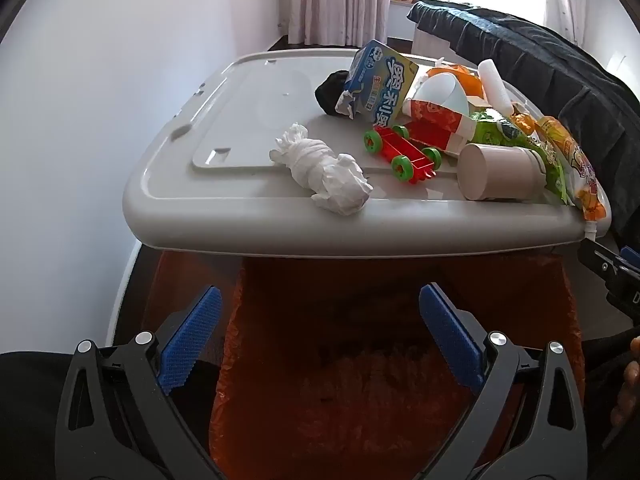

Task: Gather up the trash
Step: 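Move both tools toward the cluttered lid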

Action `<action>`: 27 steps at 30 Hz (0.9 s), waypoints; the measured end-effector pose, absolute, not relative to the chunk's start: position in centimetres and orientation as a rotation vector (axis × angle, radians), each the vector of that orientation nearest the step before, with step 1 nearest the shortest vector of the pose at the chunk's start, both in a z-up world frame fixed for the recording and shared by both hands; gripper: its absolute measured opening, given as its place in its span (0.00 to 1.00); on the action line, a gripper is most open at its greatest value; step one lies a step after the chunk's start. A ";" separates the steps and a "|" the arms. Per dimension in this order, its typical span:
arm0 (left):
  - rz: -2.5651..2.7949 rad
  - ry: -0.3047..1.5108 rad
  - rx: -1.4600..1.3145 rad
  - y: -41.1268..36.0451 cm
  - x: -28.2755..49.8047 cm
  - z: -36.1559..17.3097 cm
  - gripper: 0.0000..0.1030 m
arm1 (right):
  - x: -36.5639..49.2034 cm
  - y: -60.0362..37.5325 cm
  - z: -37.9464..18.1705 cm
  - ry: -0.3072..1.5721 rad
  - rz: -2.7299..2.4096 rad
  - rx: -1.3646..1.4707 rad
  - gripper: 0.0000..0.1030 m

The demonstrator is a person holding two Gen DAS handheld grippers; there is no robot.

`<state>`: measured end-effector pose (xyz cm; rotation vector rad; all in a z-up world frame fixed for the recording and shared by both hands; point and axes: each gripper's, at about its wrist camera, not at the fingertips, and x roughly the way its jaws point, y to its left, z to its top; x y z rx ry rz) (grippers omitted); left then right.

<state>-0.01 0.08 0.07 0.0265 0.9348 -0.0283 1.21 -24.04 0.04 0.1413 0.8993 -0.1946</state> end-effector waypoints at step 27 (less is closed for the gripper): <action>-0.022 0.957 0.020 0.6 0.0 -0.4 0.94 | 1.2 -24.1 -0.1 0.902 -0.206 0.132 0.95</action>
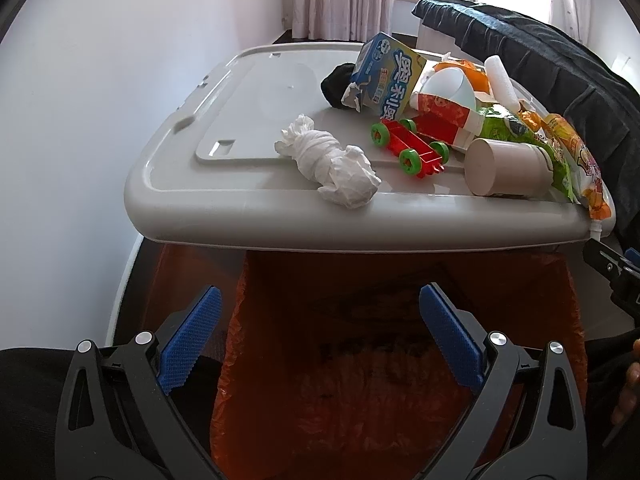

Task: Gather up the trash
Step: 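Move both tools toward the cluttered lid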

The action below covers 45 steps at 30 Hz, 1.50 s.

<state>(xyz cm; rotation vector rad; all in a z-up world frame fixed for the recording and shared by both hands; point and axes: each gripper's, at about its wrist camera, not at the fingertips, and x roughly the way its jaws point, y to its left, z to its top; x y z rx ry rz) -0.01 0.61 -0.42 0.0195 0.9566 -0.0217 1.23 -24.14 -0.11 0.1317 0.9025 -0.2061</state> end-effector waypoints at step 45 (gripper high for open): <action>-0.131 0.846 0.095 -1.7 3.9 4.5 0.94 | 7.4 -27.2 5.6 0.896 -0.148 0.068 0.95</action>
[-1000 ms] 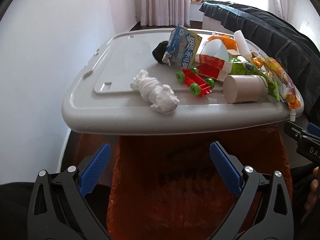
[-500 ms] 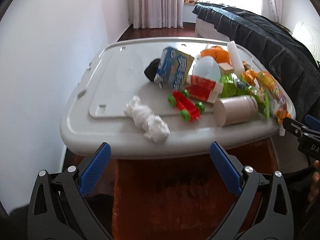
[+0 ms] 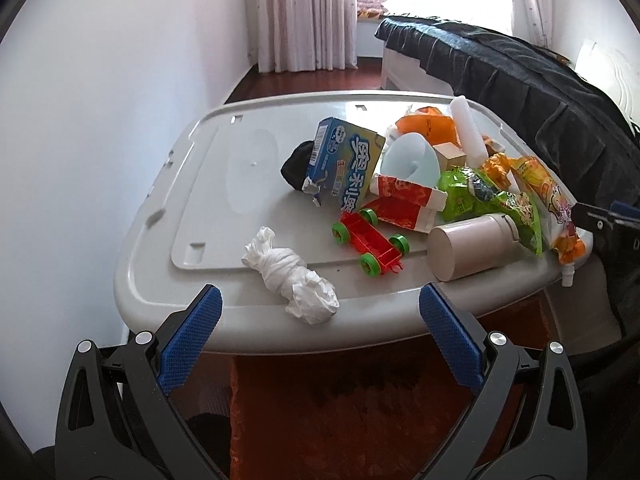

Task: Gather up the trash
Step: 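Move both tools toward the cluttered lid, then grasp the orange juice pouch with right tool while left tool grasps the white tissue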

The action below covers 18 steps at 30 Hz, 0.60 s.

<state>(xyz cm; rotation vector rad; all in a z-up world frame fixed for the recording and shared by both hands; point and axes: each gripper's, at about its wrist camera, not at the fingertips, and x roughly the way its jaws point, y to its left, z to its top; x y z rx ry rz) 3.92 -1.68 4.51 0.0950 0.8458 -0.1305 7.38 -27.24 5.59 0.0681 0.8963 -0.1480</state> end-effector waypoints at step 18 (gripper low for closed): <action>-0.104 0.850 0.046 -0.6 4.4 3.9 0.94 | 8.4 -28.8 4.5 0.936 -0.154 0.115 0.95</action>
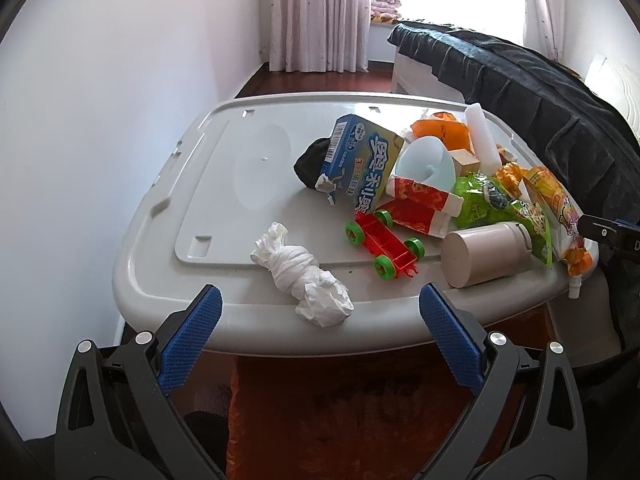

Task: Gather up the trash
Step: 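Grasp the orange juice pouch with right tool while left tool grasps the white tissue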

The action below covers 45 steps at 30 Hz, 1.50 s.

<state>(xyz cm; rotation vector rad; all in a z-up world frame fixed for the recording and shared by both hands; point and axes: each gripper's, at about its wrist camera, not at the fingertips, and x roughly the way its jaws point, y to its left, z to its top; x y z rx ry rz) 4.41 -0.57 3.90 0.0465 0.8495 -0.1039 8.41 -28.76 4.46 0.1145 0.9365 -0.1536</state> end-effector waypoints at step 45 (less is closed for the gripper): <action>-0.176 0.811 0.091 0.1 1.6 4.1 0.94 | 13.2 -34.8 5.1 0.892 -0.022 0.395 0.30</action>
